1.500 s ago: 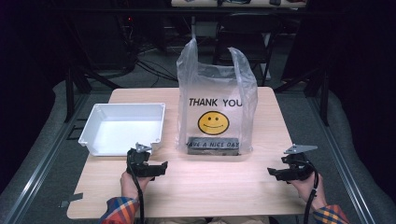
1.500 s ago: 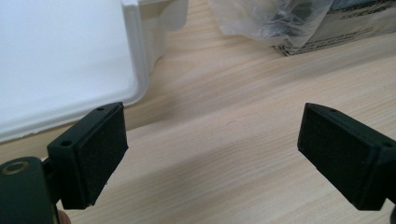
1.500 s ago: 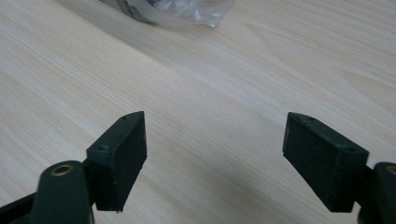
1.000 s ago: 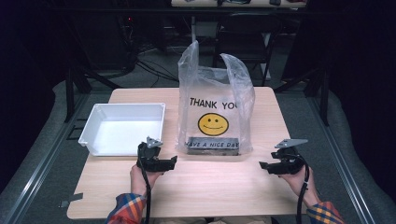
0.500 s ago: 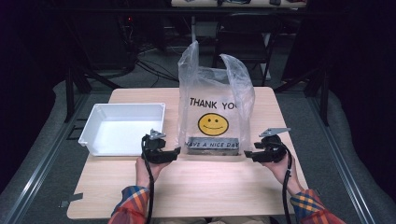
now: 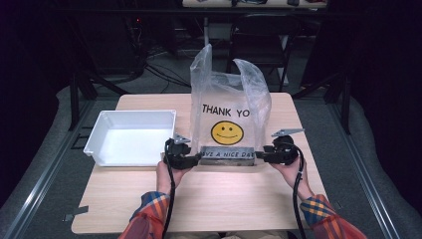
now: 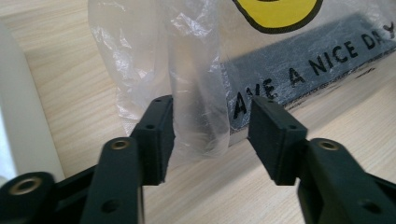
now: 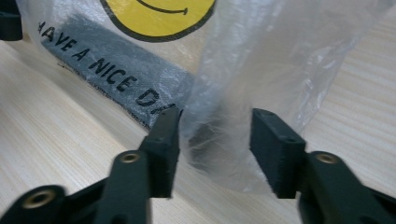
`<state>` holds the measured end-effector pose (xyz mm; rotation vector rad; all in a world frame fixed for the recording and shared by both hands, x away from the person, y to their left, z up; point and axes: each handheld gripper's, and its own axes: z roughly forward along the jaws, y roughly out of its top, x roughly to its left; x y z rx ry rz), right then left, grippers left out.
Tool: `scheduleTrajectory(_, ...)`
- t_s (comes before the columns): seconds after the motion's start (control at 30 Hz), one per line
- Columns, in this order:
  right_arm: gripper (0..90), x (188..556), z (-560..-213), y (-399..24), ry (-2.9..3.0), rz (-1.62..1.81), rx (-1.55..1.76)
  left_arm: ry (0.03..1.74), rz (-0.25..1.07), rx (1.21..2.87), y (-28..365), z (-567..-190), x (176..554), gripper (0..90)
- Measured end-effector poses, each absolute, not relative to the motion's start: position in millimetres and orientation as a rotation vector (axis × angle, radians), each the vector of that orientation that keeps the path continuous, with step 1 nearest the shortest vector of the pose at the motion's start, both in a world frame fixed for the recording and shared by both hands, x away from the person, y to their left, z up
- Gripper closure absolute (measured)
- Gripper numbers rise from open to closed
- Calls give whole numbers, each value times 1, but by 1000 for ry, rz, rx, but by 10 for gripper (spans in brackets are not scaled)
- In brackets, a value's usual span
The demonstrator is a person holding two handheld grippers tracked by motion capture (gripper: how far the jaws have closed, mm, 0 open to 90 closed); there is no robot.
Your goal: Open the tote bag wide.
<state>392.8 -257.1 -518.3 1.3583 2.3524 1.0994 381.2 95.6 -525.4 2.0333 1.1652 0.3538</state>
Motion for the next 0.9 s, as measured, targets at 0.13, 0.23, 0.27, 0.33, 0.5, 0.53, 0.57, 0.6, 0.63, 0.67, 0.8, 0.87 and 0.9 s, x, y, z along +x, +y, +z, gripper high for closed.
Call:
scheduleTrajectory(0.13, 772, 395, -522, -259, 2369, 1077, 1374, 1171, 310, 2064, 96, -530, 384, 670)
scheduleTrajectory(0.23, 872, 394, -523, -258, 2369, 1090, 1380, 1170, 284, 2090, 96, -534, 386, 746)
scheduleTrajectory(0.27, 898, 393, -522, -258, 2374, 1061, 1371, 1168, 284, 2090, 96, -535, 386, 773)
scheduleTrajectory(0.33, 900, 392, -524, -256, 2373, 1079, 1366, 1163, 281, 2094, 96, -535, 386, 822)
scheduleTrajectory(0.5, 900, 390, -525, -254, 2395, 1043, 1339, 1154, 254, 2118, 97, -536, 385, 889)
scheduleTrajectory(0.53, 900, 388, -524, -254, 2403, 1037, 1331, 1149, 244, 2142, 97, -537, 384, 892)
scheduleTrajectory(0.57, 900, 386, -524, -255, 2404, 1031, 1325, 1135, 249, 2169, 97, -538, 384, 894)
scheduleTrajectory(0.6, 900, 385, -523, -256, 2408, 1026, 1330, 1130, 251, 2175, 97, -539, 383, 895)
scheduleTrajectory(0.63, 900, 383, -522, -257, 2412, 1024, 1327, 1130, 241, 2184, 97, -539, 383, 896)
scheduleTrajectory(0.67, 900, 383, -522, -257, 2412, 1024, 1327, 1130, 241, 2184, 97, -539, 383, 897)
scheduleTrajectory(0.8, 900, 377, -524, -264, 2427, 995, 1318, 1120, 224, 2215, 94, -542, 379, 899)
scheduleTrajectory(0.87, 900, 374, -525, -266, 2434, 983, 1326, 1112, 219, 2226, 93, -542, 377, 900)
scheduleTrajectory(0.9, 900, 373, -525, -267, 2438, 978, 1318, 1103, 221, 2237, 93, -541, 376, 900)
